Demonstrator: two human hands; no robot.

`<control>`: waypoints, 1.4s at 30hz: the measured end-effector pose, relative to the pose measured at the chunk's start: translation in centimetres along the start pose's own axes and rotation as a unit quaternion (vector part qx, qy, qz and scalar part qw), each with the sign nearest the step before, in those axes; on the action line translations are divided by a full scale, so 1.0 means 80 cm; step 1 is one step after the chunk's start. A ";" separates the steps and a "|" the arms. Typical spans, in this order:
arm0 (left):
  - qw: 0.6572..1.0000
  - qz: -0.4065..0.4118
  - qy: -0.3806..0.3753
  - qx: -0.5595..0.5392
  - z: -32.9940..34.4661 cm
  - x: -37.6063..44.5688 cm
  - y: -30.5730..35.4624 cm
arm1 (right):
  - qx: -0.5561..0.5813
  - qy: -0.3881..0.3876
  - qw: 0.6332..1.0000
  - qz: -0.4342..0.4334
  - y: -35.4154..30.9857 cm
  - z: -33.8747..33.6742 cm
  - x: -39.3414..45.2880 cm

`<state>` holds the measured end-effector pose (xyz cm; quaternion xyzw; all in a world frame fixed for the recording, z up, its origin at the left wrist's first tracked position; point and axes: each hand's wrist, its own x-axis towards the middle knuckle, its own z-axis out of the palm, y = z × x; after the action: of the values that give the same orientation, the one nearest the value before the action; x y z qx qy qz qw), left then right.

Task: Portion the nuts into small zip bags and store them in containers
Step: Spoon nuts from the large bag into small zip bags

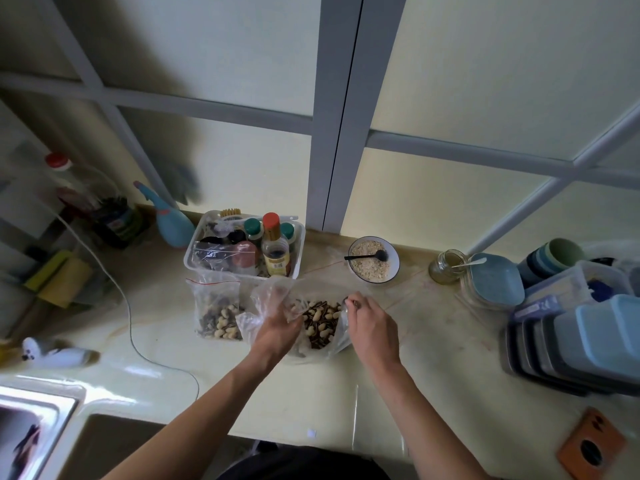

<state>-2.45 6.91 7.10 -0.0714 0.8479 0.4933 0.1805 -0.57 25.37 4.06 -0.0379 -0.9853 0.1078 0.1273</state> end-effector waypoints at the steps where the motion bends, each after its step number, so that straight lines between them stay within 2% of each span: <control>1: 1.000 -0.017 0.003 0.004 0.001 0.000 0.000 | 0.009 0.002 1.000 0.004 -0.002 -0.002 0.000; 3: 0.999 -0.028 0.007 0.015 0.001 -0.004 0.002 | 0.025 0.012 1.000 0.011 -0.003 -0.001 0.000; 7: 0.985 0.054 0.157 0.042 -0.007 0.002 0.000 | 0.006 0.036 0.999 -0.002 -0.009 0.005 -0.003; 10: 0.977 0.092 0.189 0.036 -0.011 0.005 0.013 | -0.002 0.031 0.999 0.032 -0.014 0.007 -0.006; 12: 0.978 0.094 0.181 0.043 -0.010 0.007 0.018 | 0.010 0.019 0.998 0.054 -0.017 0.006 -0.008; 17: 0.979 0.113 0.139 0.099 0.003 0.004 0.020 | 0.011 -0.010 1.000 0.020 -0.026 0.014 -0.015; 23: 0.973 0.137 0.137 0.128 0.010 -0.001 0.022 | 0.046 0.011 0.999 0.003 -0.033 0.013 -0.012; 27: 0.969 0.149 0.147 0.131 0.004 -0.006 0.024 | 0.085 -0.014 0.995 0.054 -0.040 0.018 -0.013; 30: 0.969 0.146 0.131 0.151 0.004 -0.008 0.030 | 0.100 -0.024 0.993 0.060 -0.043 0.024 -0.016; 34: 0.970 0.154 0.102 0.156 0.012 -0.017 0.047 | 0.179 0.009 0.981 0.068 -0.051 0.029 -0.022; 38: 0.969 0.167 0.064 0.169 0.018 -0.031 0.067 | 0.236 -0.038 0.956 0.169 -0.052 0.025 -0.022; 42: 0.956 0.221 0.054 0.184 0.025 -0.040 0.063 | 0.317 -0.059 0.895 0.309 -0.043 0.013 -0.019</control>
<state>-0.49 10.98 11.47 0.1259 0.9270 0.3521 0.0306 0.45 21.62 3.45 -0.2912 -0.8433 0.4504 0.0345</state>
